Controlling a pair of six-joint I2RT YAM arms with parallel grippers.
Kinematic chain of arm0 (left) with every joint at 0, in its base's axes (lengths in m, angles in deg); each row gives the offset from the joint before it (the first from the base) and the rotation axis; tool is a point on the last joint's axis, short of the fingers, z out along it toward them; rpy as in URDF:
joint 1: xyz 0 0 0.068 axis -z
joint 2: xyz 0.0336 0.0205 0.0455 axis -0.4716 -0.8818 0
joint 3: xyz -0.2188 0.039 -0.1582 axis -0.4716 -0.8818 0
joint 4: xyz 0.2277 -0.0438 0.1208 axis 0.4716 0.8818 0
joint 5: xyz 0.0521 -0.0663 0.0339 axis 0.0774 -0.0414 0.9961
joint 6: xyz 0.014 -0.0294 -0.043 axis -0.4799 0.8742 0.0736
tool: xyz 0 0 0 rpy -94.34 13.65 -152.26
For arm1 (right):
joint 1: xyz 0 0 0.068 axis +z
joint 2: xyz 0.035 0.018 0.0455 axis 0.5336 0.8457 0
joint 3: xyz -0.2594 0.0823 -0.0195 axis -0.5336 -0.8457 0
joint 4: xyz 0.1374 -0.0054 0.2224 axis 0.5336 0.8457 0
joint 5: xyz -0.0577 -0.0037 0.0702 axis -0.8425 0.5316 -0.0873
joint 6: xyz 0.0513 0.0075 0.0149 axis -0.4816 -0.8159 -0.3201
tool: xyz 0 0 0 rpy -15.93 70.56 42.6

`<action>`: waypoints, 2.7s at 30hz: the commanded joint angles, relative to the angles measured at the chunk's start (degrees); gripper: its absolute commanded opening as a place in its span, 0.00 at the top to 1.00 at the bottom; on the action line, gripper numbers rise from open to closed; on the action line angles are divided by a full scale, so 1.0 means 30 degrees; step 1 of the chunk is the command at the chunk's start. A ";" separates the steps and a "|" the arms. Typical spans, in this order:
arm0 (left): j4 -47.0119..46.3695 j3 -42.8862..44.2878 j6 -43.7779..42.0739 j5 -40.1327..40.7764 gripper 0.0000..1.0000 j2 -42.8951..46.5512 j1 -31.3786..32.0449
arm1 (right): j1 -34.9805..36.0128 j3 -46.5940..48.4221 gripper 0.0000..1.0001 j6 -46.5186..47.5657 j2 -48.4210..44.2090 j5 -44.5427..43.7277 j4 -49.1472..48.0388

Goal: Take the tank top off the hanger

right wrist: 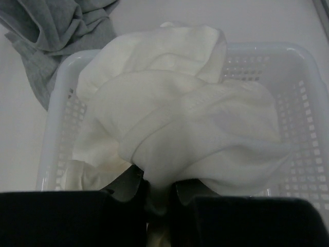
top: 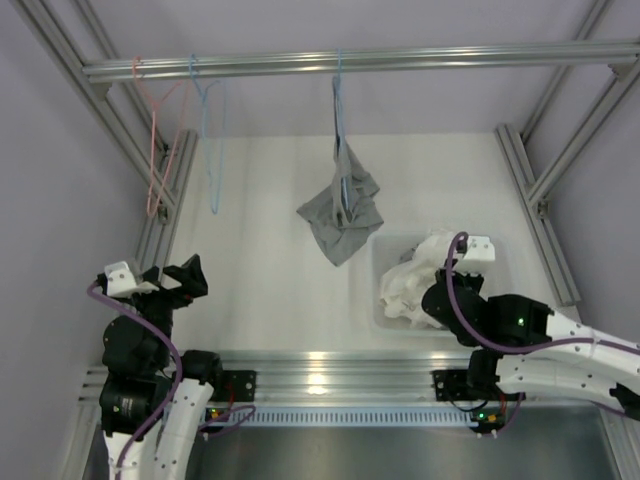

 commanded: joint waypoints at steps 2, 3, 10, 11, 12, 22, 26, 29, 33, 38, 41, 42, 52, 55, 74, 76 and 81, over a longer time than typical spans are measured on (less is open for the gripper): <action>-0.0578 -0.0101 0.0209 -0.0176 0.01 0.0203 0.0061 | -0.0852 -0.1775 1.00 -0.3430 0.0506 0.0810 -0.2120; -0.0577 -0.0101 0.0209 -0.0147 0.01 0.0232 0.0061 | -0.1115 -0.2561 1.00 -0.3554 0.0944 0.0956 -0.2730; -0.0607 -0.0101 0.0209 -0.0206 0.01 0.0204 0.0120 | -0.6384 -0.5439 1.00 -0.0041 0.0977 0.5670 -0.8065; -0.0607 -0.0130 0.0209 -0.0147 0.01 0.0232 0.0149 | -0.6652 -0.5585 1.00 0.0250 0.1267 0.5848 -0.8561; -0.0607 -0.0130 0.0209 -0.0147 0.01 0.0291 0.0149 | -0.7031 -0.5790 1.00 0.0572 0.1531 0.6169 -0.8885; -0.0607 -0.0130 0.0238 -0.0176 0.01 0.0438 0.0178 | -1.1835 -0.8280 1.00 0.2334 0.4521 1.2434 -1.3309; -0.0577 -0.0160 0.0268 -0.0293 0.01 -0.0029 0.0178 | -1.2220 -0.8546 1.00 0.2333 0.5077 1.3291 -1.4016; -0.0607 -0.0101 0.0239 -0.0351 0.01 -0.0556 0.0149 | -1.2250 -0.8371 0.77 0.2567 0.4789 1.3816 -1.3870; -0.0607 -0.0072 0.0209 -0.0469 0.01 -0.0676 0.0149 | -1.2250 -0.7203 0.42 0.2626 0.2740 1.3646 -1.2233; -0.0577 -0.0043 0.0238 -0.0498 0.01 -0.0705 0.0120 | -1.2250 -0.4946 0.31 0.3473 0.0221 1.1419 -0.8634; -0.0577 -0.0013 0.0238 -0.0498 0.01 -0.0763 0.0149 | -1.2221 -0.3685 0.24 0.4060 -0.0309 1.0831 -0.7632; -0.0577 0.0016 0.0268 -0.0498 0.01 -0.0821 0.0120 | -1.2221 -0.3218 0.04 0.4207 -0.0341 1.0772 -0.7223; -0.0606 0.0397 0.0268 -0.0850 0.01 -0.2898 0.0120 | -1.2338 -0.1488 0.01 0.8417 0.0217 1.1967 -0.6722; -0.0578 0.0543 0.0180 -0.1142 0.01 -0.4097 0.0120 | -1.2338 0.0238 0.01 1.0147 -0.0690 1.2177 -0.5730; -0.0490 0.1337 -0.0787 -0.1406 0.01 -0.8791 0.0120 | -1.2338 0.5284 0.01 1.4433 -0.4147 0.5997 -0.1507; -0.0490 0.1101 -0.0524 -0.1698 0.01 -0.8790 0.0120 | -1.2367 0.4846 0.01 1.4228 -0.4674 0.6084 -0.1331; -0.0519 0.0982 -0.0173 -0.2461 0.01 -0.9141 0.0120 | -1.2367 0.4550 0.01 1.4081 -0.5642 0.6289 -0.1271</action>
